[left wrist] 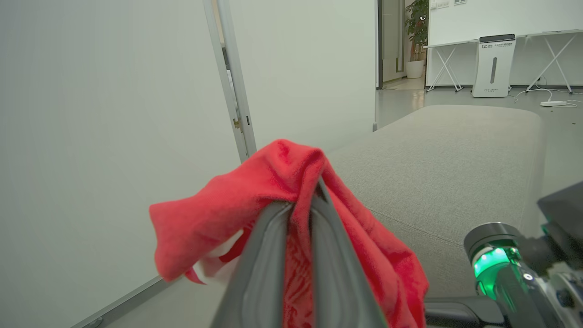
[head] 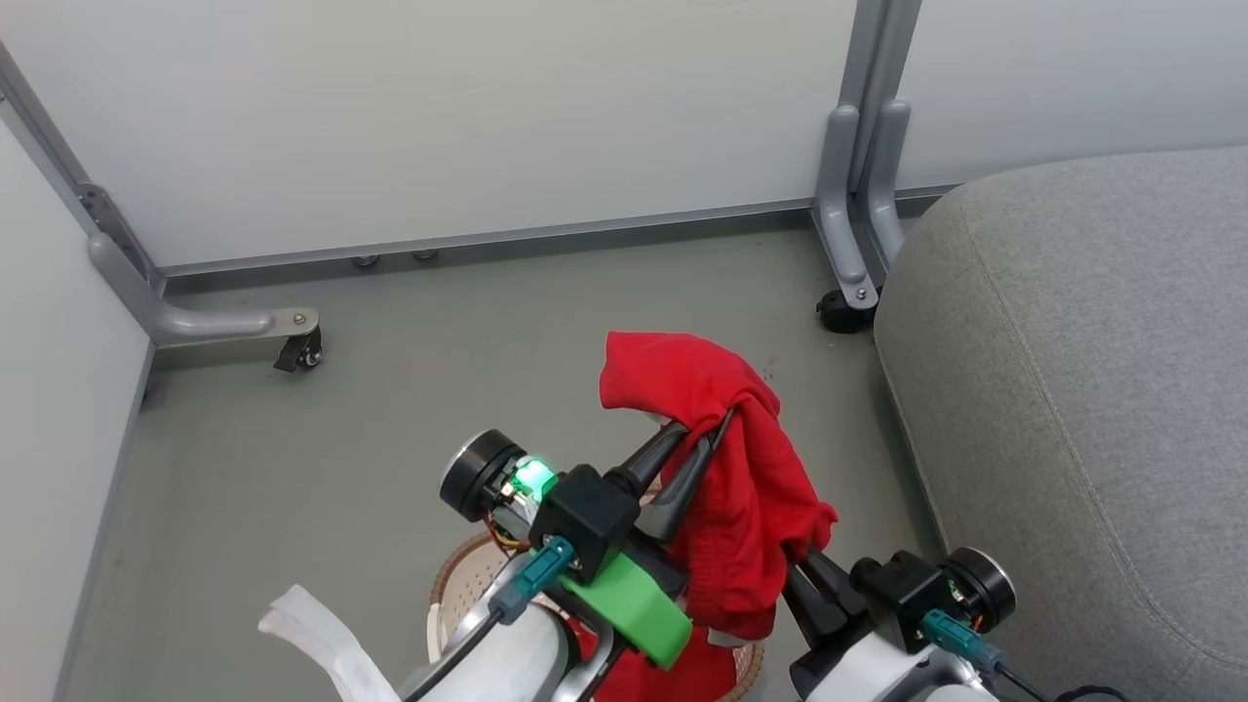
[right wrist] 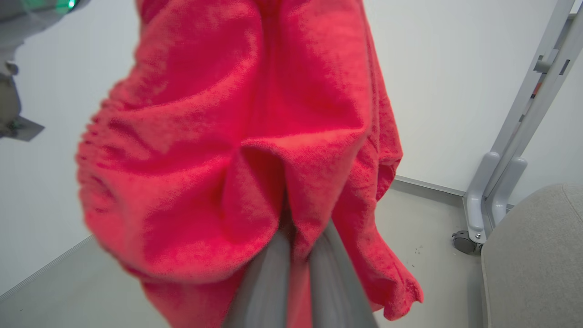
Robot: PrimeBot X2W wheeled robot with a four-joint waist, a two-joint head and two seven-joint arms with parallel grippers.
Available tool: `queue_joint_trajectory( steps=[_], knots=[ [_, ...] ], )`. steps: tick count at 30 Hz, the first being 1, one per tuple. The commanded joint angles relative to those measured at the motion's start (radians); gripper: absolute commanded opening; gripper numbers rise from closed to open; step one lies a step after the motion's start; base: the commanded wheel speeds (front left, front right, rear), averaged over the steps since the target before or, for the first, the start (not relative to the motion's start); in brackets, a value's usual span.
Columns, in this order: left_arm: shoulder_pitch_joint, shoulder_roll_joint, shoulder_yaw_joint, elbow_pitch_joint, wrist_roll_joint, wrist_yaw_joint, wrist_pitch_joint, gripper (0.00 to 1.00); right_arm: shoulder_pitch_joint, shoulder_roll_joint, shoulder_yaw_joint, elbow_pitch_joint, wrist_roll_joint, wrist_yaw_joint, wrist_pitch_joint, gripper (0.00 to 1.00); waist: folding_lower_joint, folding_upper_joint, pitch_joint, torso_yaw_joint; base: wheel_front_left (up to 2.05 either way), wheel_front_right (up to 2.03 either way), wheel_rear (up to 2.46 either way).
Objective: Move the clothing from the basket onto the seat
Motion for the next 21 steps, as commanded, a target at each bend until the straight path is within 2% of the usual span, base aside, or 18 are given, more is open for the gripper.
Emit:
queue_joint_trajectory(
  steps=[1, 5, 6, 8, 21],
  knots=[
    [0.014, 0.008, 0.002, 0.003, -0.003, 0.006, 0.004, 0.00, 0.011, -0.004, -0.003, 0.002, 0.008, -0.001, -0.002, 0.00, 0.0001, 0.0000, -0.002, -0.002, 0.00, 0.00, 0.00],
    [0.014, 0.011, 0.002, 0.012, -0.003, 0.016, 0.007, 0.00, 0.016, -0.003, -0.008, 0.000, 0.011, -0.001, -0.002, 0.00, 0.0001, 0.0000, -0.004, -0.006, 0.00, 0.00, 0.00],
    [0.014, 0.012, 0.003, 0.016, -0.003, 0.021, 0.014, 0.36, 0.017, -0.003, -0.010, -0.002, 0.014, -0.001, -0.002, 0.00, 0.0001, 0.0000, -0.005, -0.007, 0.00, 0.00, 0.00],
    [0.012, 0.013, 0.005, 0.018, -0.001, 0.029, 0.016, 1.00, 0.019, -0.001, -0.012, -0.008, 0.021, -0.001, -0.002, 0.00, 0.0001, 0.0000, -0.004, -0.008, 0.00, 0.00, 0.00],
    [0.003, 0.025, 0.001, 0.047, -0.011, 0.038, 0.031, 1.00, 0.013, 0.006, -0.023, -0.015, 0.034, -0.001, -0.002, 0.00, 0.0001, 0.0000, 0.000, -0.014, 0.00, 0.00, 0.00]
  ],
)
